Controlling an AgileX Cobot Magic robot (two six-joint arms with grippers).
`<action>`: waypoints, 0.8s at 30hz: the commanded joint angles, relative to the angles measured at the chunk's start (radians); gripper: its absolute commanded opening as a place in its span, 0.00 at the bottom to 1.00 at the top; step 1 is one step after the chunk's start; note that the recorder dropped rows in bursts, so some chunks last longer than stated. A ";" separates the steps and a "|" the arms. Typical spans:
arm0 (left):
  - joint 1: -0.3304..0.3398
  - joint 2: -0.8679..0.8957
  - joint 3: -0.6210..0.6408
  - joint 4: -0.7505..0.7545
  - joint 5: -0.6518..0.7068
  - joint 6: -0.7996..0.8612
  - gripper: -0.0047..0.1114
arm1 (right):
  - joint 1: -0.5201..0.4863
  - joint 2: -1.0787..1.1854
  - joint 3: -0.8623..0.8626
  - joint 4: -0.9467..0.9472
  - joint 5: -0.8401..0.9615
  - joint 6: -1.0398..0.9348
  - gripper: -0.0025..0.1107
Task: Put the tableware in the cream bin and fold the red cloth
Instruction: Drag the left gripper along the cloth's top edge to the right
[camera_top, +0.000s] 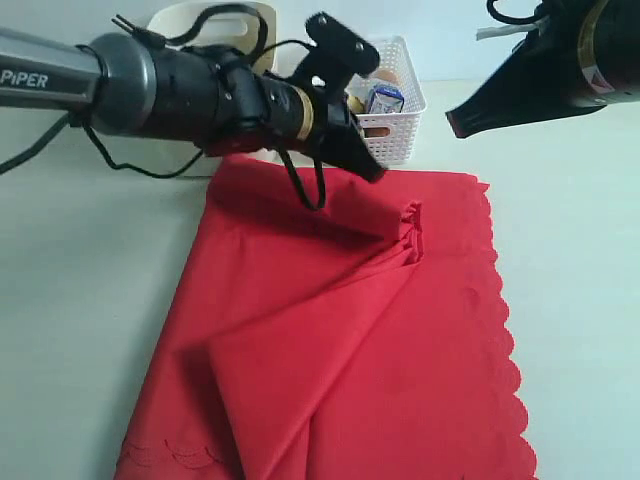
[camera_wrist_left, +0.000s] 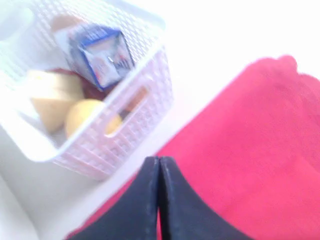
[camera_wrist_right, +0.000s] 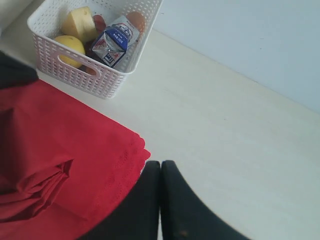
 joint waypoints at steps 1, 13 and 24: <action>0.044 -0.026 -0.041 -0.008 0.220 -0.033 0.04 | 0.000 -0.006 0.001 -0.011 -0.002 0.006 0.02; -0.044 -0.187 0.458 -0.007 -0.192 0.020 0.04 | 0.000 -0.006 0.001 -0.019 -0.032 0.006 0.02; -0.042 0.118 -0.141 -0.003 0.152 0.000 0.04 | 0.000 -0.006 0.001 -0.017 -0.030 0.006 0.02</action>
